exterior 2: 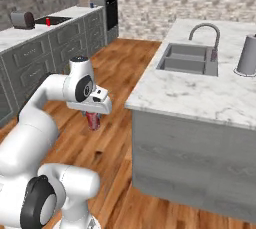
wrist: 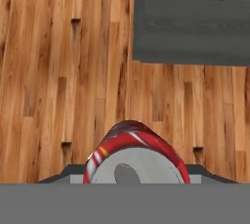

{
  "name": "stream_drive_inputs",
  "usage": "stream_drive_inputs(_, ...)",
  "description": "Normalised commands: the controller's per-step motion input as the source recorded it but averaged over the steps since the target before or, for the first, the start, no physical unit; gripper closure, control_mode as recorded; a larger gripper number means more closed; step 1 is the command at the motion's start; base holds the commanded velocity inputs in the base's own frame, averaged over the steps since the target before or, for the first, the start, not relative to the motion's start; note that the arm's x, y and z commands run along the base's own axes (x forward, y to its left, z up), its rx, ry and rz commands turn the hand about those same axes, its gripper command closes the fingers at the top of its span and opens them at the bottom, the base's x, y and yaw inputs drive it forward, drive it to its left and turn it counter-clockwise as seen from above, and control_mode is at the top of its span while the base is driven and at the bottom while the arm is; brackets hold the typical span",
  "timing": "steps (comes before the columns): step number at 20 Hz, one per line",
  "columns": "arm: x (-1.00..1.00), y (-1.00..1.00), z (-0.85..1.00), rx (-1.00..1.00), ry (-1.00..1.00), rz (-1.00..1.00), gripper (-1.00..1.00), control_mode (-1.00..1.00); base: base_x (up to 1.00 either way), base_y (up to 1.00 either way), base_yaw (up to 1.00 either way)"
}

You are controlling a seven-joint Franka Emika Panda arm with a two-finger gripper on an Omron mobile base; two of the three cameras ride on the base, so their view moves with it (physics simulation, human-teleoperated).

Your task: Four empty soda cans are scattered around the kitchen. Gather all the cans and cluster them next to the stove for recycling.

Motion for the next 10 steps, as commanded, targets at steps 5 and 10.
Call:
stream_drive_inputs(5, 0.00, 0.00, 0.00, 0.00, 0.00, 0.00, 1.00, 1.00, 0.14, 0.93, 0.02)
stream_drive_inputs(10, 0.00, 0.00, 0.00, 0.00, 0.00, 0.00, 1.00, 1.00, 0.69, 0.61, -0.01)
